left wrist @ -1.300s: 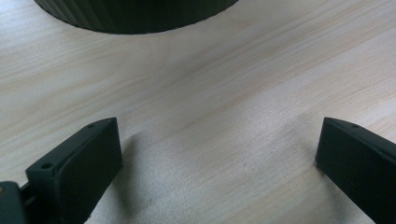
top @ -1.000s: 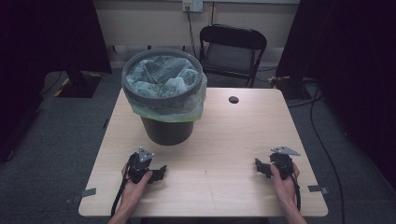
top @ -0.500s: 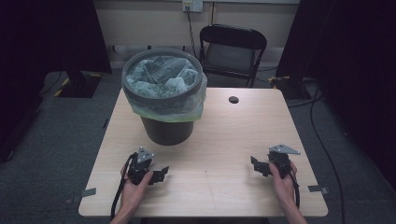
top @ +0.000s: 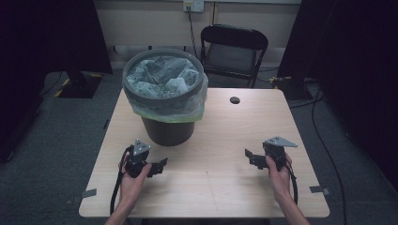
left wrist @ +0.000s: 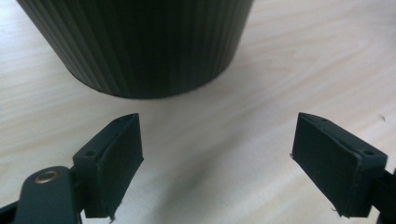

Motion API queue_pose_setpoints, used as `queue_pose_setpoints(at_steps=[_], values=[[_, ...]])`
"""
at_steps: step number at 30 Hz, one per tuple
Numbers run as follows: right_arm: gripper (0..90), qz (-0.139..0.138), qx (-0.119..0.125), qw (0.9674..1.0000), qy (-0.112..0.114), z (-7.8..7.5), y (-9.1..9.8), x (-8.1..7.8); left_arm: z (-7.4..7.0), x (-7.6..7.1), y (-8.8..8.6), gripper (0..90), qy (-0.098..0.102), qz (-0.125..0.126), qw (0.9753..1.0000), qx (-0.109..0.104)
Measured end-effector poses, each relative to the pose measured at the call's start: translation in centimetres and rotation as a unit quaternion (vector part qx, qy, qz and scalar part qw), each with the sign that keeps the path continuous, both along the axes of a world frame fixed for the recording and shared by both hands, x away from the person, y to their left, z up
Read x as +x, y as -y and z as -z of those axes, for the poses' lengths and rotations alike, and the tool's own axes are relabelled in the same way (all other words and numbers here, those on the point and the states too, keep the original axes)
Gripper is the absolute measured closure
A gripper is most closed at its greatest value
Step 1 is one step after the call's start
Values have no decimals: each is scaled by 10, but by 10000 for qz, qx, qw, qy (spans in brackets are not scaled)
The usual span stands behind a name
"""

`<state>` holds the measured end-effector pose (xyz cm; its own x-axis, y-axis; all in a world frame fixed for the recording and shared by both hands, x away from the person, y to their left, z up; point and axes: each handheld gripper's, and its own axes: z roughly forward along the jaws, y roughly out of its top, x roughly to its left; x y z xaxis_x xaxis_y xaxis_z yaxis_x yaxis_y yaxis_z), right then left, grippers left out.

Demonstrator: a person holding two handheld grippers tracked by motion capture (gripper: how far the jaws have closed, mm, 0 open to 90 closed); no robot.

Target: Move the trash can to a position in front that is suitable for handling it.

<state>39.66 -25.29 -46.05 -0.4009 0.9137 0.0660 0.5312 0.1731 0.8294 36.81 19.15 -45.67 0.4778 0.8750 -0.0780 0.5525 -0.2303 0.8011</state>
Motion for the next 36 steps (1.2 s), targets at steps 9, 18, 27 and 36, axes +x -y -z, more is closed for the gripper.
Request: queue_pose_setpoints(at_steps=[9, 18, 27, 36], values=[[172, -299, 43, 9995, 24, -10, -25, 19, -10, 18, -9, 158, 108, -99, 9996, -223], [167, -437, 44, 9988, 205, -33, -52, 40, -49, 24, -7, 156, 471, -98, 9982, -355], [154, -647, 192, 9971, 363, -48, -80, 59, -35, 43, -32, 159, 384, -477, 9973, -397], [153, -618, 354, 9970, 315, -57, -102, 93, -32, 70, -55, 148, 461, -753, 9943, -598]])
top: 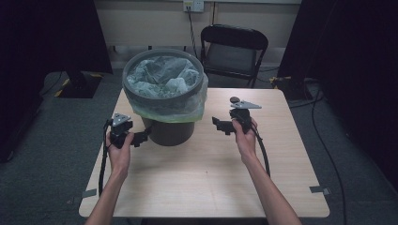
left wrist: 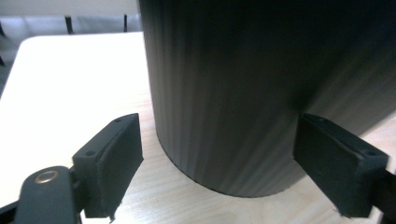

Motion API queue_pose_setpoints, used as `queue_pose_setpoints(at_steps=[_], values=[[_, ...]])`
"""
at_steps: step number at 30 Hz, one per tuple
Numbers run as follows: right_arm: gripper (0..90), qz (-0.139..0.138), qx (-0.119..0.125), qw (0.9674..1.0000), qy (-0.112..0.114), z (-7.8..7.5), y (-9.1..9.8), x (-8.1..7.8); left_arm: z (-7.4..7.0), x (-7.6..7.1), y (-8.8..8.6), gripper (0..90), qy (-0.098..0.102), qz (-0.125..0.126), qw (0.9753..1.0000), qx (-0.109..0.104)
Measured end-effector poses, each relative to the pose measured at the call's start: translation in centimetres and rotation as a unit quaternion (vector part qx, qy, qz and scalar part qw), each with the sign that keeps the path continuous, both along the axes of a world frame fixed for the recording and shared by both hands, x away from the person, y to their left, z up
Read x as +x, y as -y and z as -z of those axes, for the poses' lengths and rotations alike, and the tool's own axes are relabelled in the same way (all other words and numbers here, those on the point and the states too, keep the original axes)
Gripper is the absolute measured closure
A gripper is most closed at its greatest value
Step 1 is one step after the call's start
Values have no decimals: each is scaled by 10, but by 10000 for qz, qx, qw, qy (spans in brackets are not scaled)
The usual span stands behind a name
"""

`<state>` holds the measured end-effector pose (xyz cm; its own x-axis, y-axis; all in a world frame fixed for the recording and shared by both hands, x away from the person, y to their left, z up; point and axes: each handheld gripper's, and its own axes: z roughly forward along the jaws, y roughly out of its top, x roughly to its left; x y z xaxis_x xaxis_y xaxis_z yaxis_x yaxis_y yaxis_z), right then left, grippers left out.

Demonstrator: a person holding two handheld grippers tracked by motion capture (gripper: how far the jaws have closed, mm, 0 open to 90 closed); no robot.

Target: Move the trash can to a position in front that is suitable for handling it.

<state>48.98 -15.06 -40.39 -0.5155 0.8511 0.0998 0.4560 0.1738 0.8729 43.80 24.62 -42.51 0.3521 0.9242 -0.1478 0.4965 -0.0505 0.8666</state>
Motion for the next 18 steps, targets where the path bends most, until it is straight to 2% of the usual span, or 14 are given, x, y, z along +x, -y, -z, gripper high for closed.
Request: queue_pose_setpoints(at_steps=[2, 3, 4, 6, 7, 10, 11, 12, 14, 16, 18], values=[[148, -32, 2, 10000, -6, -4, -5, 8, 3, 7, -9, 96, -67, -5, 9999, -106], [145, -56, 20, 10000, -29, -6, -7, 12, 3, 9, -12, 89, -90, -94, 9999, -65], [150, -87, 10, 10000, -40, -7, -9, 16, 3, 11, -16, 110, -50, -226, 9997, -22], [152, -151, 20, 9999, -27, -9, -13, 21, 4, 14, -24, 179, 12, -384, 9992, -93], [151, -152, 4, 9999, -17, -10, -14, 23, 5, 17, -29, 155, -22, -422, 9991, -77], [158, -35, -63, 10000, 31, -8, -19, 33, 9, 26, -37, 156, -44, -610, 9981, -91], [157, -10, -48, 10000, -24, -7, -20, 38, 10, 31, -39, 155, -75, -670, 9975, -204], [157, 8, -26, 9999, -102, -4, -21, 44, 10, 35, -40, 155, -95, -683, 9973, -250], [164, 168, 27, 9998, -114, 0, -23, 54, 10, 43, -42, 156, -63, -827, 9961, -306], [160, 138, 119, 9996, -220, 3, -25, 62, 9, 49, -42, 155, -67, -848, 9959, -306], [157, 232, 112, 9994, -242, 5, -28, 68, 7, 52, -42, 155, 71, -962, 9952, -165]])
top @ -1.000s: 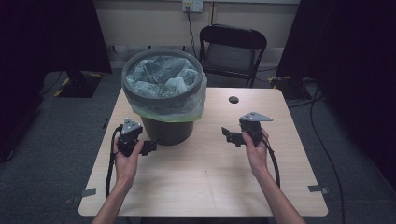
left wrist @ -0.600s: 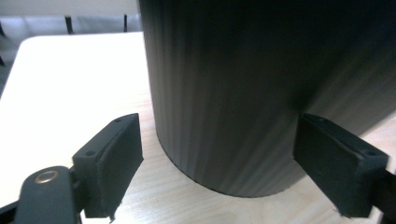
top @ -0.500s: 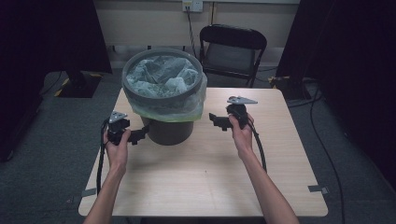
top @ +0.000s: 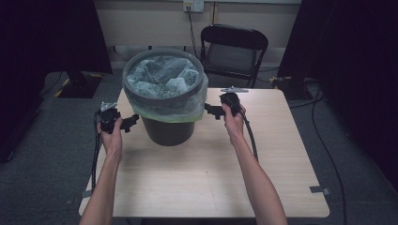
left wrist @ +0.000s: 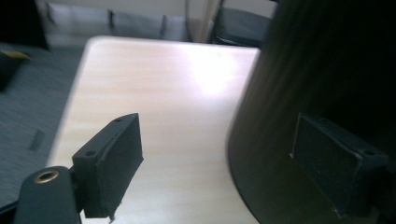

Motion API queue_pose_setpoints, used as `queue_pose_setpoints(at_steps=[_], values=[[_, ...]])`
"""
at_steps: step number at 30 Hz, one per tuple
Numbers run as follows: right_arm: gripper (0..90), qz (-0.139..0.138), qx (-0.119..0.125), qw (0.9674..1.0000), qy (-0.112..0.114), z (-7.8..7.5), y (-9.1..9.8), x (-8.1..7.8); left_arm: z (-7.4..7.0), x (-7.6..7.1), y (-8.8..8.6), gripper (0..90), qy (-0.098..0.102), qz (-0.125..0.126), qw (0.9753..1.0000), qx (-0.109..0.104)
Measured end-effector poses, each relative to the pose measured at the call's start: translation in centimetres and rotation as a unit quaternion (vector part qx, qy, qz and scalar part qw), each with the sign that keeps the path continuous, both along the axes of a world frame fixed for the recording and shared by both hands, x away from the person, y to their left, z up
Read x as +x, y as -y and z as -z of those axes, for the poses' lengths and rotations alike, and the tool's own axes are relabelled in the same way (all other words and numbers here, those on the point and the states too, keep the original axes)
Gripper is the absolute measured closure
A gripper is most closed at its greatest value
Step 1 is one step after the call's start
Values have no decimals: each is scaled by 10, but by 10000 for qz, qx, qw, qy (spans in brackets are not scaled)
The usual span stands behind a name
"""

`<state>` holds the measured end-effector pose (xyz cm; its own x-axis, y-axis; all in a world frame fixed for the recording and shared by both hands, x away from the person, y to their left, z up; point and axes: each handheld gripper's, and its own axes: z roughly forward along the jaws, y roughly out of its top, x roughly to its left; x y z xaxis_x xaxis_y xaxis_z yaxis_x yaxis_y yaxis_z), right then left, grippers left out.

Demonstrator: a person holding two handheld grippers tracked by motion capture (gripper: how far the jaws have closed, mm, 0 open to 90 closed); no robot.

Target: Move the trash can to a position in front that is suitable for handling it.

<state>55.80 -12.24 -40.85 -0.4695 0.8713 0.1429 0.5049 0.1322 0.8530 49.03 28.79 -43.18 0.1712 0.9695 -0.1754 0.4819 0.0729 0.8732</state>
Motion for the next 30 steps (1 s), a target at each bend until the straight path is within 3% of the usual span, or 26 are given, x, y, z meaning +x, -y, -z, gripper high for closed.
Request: queue_pose_setpoints(at_steps=[2, 4, 6, 8, 11, 12, 14, 17, 20, 24, 27, 30], values=[[157, 37, -55, 10000, 47, 0, -4, 5, -1, 6, -2, 155, -108, -46, 9999, 33], [154, 66, 98, 9999, 2, 0, -7, 10, -2, 10, 1, 155, -139, -239, 9996, 114], [160, 148, 60, 9998, 80, 0, -13, 15, -3, 12, 3, 156, 92, -267, 9996, 33], [162, 264, 80, 9996, -3, 0, -20, 18, 0, 15, 4, 155, 74, -303, 9995, 4], [164, 213, 56, 9997, 54, 0, -28, 19, 7, 19, 4, 155, -10, -275, 9996, -101], [201, 220, 106, 9997, 70, 0, -30, 19, 9, 19, 7, 164, -4, -322, 9995, -8], [275, 250, 146, 9996, 73, -2, -33, 17, 11, 19, 11, 209, -28, -350, 9992, 186], [279, 161, 184, 9997, 86, -3, -32, 16, 9, 17, 14, 330, -8, -255, 9997, 65], [354, 73, 297, 9995, 91, -2, -32, 13, 6, 14, 20, 446, 36, -241, 9995, 197], [437, -20, 360, 9993, 132, -2, -33, 10, 5, 12, 22, 550, 12, -152, 9999, 61], [457, -115, 333, 9993, 130, -3, -30, 7, 6, 9, 22, 549, 4, -57, 10000, -60], [470, -181, 355, 9992, 98, -3, -26, 5, 5, 6, 25, 550, 12, 5, 10000, 24]])
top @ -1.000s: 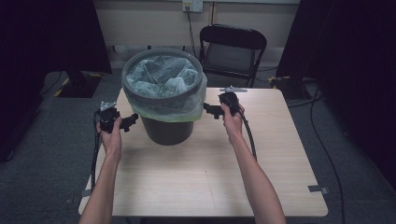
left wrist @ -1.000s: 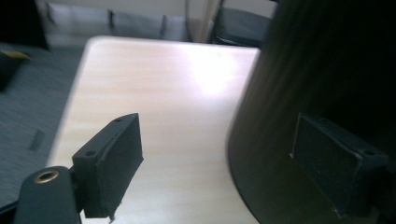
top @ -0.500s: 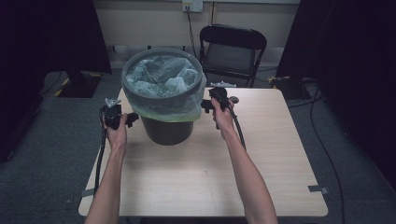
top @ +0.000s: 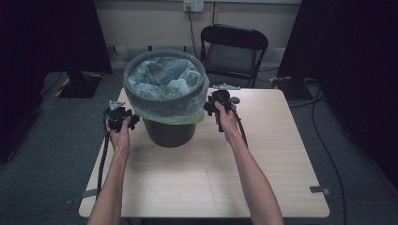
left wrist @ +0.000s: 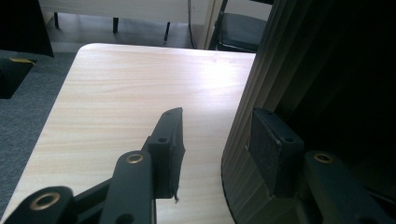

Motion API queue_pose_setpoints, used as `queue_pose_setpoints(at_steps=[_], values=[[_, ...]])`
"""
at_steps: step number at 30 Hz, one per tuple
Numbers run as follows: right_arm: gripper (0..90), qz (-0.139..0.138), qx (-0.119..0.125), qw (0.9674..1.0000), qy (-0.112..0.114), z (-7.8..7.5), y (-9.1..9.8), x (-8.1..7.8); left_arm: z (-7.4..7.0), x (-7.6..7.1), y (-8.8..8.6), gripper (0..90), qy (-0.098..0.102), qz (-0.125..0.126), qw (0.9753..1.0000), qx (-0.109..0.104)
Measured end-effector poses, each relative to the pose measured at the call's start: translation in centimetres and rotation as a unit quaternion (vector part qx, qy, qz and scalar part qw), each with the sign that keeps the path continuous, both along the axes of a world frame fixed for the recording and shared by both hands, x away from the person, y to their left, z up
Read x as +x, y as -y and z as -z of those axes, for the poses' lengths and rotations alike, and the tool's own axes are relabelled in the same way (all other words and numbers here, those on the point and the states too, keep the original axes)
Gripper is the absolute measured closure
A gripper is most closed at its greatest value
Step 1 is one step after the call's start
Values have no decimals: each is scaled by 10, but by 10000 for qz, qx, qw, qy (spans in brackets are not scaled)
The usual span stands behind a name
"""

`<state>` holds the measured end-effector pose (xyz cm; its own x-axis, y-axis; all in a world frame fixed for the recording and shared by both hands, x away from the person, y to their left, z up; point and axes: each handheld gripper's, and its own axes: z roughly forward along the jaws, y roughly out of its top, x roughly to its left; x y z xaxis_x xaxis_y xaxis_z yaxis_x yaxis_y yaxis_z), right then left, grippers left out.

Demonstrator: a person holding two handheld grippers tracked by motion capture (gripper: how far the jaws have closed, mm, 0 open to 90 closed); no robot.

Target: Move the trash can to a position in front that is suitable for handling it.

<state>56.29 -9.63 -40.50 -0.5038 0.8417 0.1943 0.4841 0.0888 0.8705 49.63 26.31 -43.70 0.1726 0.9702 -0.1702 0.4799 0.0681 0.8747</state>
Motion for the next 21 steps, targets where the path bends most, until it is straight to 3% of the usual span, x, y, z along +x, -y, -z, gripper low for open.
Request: queue_pose_setpoints(at_steps=[18, 21], values=[[476, -131, 59, 9999, 83, 0, 25, -28, -4, -18, 15, 536, -66, 425, 9988, 226], [453, -144, 81, 9998, 113, 1, 30, -36, -5, -22, 15, 517, -78, 546, 9984, 157]])
